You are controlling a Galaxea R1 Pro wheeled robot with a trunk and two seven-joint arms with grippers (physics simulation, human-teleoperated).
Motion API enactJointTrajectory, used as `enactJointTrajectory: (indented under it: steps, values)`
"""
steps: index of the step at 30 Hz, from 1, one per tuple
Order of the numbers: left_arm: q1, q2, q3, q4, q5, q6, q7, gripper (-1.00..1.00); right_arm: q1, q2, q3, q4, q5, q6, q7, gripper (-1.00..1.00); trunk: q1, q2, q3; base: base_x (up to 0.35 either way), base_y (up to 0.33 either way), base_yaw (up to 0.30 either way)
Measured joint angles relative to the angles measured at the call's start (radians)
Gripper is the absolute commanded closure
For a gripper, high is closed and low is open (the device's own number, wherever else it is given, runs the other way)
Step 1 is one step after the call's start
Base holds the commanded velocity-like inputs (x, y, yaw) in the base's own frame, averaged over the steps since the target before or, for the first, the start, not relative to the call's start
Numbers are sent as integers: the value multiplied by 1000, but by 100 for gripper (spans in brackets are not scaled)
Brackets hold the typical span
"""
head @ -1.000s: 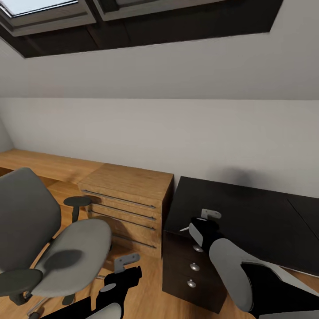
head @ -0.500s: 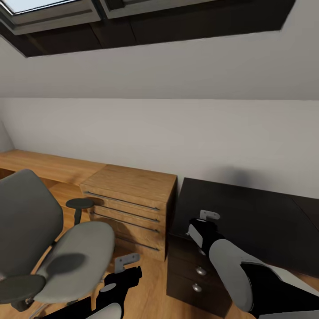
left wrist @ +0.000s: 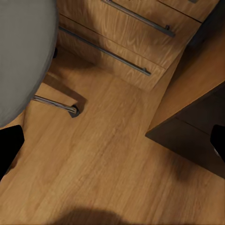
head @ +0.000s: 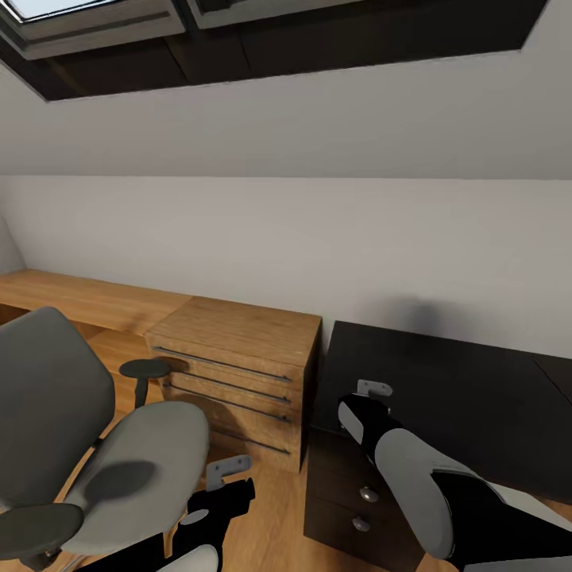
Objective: In the bedroom, organize the workspace by keeping the computer under the desk, ensuring the monitor is on the desk, placing the keyboard on the desk next to the monitor, placing the mouse on the desk next to the keyboard, moving the folder from the swivel chair onto the desk next to the mouse, stacking the notebook on top of the folder with the pen on top of the notebook, and positioning the swivel chair next to the desk.
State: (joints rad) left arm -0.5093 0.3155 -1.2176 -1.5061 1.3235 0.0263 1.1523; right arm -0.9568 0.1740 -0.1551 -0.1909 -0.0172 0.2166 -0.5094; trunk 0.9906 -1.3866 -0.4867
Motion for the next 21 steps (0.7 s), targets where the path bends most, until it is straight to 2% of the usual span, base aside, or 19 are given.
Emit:
enactJointTrajectory:
  steps: [8, 21]
  values:
    - [0, 0, -1, 0, 0, 0, 0, -100, 0, 0, 0, 0, -2, 34, -3, -100, 0, 0, 0, 2, 2, 0]
    - [0, 0, -1, -1, 0, 0, 0, -100, 0, 0, 0, -1, -5, 105, -48, -100, 0, 0, 0, 0, 0, 0]
